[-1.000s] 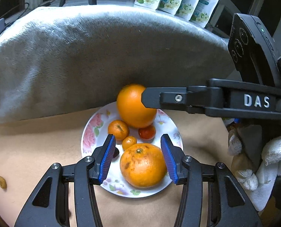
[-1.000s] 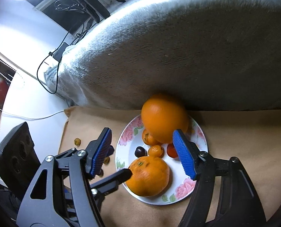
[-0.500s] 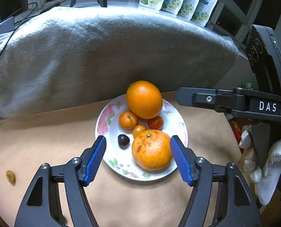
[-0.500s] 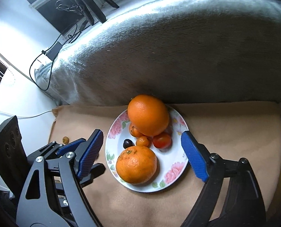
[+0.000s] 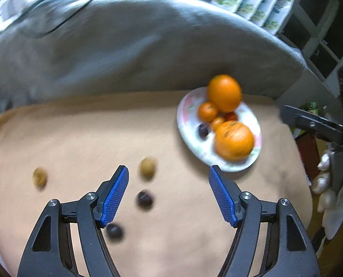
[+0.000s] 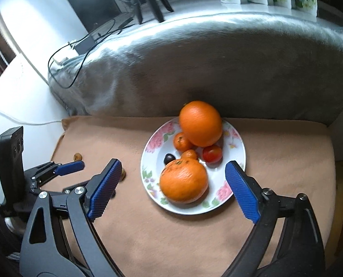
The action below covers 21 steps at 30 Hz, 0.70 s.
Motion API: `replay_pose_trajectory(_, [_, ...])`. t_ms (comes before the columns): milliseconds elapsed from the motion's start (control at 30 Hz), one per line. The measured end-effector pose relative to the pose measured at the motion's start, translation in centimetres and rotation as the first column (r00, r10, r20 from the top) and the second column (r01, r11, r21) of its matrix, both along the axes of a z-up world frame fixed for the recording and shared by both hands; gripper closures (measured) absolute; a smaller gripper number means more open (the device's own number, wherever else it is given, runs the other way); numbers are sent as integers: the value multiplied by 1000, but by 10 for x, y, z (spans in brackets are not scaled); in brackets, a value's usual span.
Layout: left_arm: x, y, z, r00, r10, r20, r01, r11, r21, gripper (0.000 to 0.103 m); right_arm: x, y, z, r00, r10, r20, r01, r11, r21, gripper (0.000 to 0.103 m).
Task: Organize fruits
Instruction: 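Withdraw the right tool from the plate while the left tool approaches a dark plum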
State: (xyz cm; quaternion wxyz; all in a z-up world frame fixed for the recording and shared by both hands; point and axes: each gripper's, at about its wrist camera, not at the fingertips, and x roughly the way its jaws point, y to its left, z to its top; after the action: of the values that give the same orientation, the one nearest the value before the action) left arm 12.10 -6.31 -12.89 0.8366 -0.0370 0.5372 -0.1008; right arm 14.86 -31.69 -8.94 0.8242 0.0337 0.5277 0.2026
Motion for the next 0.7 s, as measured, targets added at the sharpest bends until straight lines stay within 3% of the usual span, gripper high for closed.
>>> replay_pose_trajectory(200, [-31, 43, -16, 998, 42, -53, -40, 998, 48, 31, -22, 26, -4, 999, 17, -32, -19, 997, -80, 10])
replay_pose_trajectory(467, [-53, 77, -35, 992, 75, -100, -68, 995, 72, 34, -46, 51, -25, 994, 57, -91, -64, 996, -69, 10])
replay_pose_trajectory(700, [-59, 82, -45, 990, 77, -122, -73, 997, 36, 48, -53, 80, -38, 987, 108, -123, -111, 994, -13, 12])
